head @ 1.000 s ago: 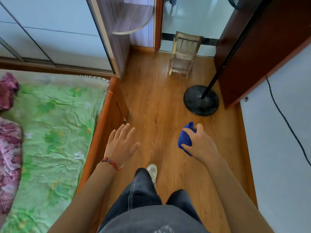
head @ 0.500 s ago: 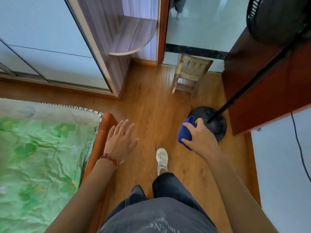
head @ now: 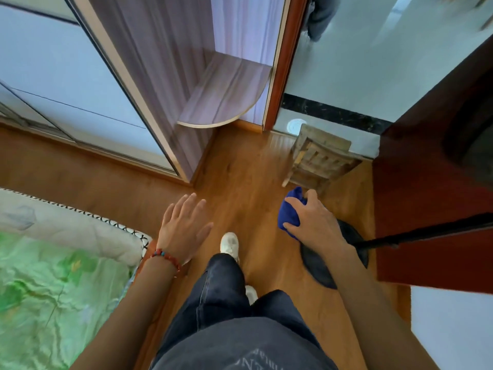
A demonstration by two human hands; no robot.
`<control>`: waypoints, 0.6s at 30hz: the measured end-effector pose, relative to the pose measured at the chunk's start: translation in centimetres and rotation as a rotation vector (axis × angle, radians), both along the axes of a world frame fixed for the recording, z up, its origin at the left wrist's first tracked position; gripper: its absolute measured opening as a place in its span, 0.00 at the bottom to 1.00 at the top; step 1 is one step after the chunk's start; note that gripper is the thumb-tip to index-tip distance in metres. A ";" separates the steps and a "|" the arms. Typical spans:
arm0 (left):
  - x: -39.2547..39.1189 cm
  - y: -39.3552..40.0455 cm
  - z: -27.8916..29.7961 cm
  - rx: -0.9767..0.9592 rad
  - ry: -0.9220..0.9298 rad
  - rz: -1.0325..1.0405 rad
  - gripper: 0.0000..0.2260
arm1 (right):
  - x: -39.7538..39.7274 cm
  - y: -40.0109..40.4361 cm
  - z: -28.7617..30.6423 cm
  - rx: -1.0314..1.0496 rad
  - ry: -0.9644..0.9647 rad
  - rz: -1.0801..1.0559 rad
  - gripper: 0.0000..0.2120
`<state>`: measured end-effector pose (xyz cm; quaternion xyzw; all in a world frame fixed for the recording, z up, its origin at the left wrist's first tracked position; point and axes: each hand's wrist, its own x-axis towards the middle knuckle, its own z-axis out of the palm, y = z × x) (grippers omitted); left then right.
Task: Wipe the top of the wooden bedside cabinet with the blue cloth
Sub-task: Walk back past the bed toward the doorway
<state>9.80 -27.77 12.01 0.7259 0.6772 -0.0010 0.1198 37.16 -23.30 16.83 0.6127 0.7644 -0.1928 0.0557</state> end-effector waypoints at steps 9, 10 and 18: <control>-2.7 13.5 -0.6 -0.028 -0.028 0.104 0.27 | -3.8 15.4 -0.9 0.002 0.017 0.044 0.24; -3.0 14.7 -0.4 -0.026 -0.025 0.115 0.27 | -4.3 17.0 -0.8 0.001 0.024 0.051 0.24; -4.8 21.9 -0.2 0.037 0.009 0.141 0.27 | -6.9 26.1 -0.6 -0.005 0.080 0.103 0.23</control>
